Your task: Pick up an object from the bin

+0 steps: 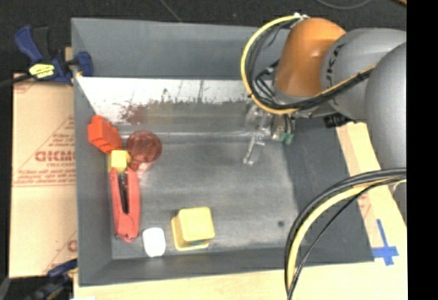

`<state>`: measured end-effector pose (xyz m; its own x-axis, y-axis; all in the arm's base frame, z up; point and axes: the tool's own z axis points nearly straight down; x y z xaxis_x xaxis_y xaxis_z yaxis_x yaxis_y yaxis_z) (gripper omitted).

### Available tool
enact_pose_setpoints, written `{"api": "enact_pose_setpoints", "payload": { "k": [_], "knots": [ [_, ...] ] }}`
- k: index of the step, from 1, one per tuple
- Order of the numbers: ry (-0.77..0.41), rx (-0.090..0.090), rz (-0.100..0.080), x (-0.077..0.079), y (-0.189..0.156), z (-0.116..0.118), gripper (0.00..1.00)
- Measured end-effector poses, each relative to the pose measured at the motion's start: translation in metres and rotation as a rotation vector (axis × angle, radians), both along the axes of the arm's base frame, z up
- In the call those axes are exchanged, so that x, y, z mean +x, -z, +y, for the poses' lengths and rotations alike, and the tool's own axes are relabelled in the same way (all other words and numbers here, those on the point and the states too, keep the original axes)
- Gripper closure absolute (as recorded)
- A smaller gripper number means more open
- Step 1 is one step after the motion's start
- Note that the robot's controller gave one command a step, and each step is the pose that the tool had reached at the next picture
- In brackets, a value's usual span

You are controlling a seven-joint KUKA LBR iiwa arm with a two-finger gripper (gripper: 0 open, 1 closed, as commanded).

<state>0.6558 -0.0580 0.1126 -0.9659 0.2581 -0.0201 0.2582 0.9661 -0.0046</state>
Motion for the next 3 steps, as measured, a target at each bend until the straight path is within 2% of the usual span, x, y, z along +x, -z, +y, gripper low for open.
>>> {"api": "enact_pose_setpoints", "payload": {
  "k": [1,2,3],
  "knots": [
    [0.241,0.011,0.023,-0.002,0.039,-0.077,0.0],
    [0.204,0.003,-0.007,-0.009,0.041,-0.025,1.0],
    [0.203,0.002,-0.007,-0.009,0.041,-0.025,1.0]
  ]
}}
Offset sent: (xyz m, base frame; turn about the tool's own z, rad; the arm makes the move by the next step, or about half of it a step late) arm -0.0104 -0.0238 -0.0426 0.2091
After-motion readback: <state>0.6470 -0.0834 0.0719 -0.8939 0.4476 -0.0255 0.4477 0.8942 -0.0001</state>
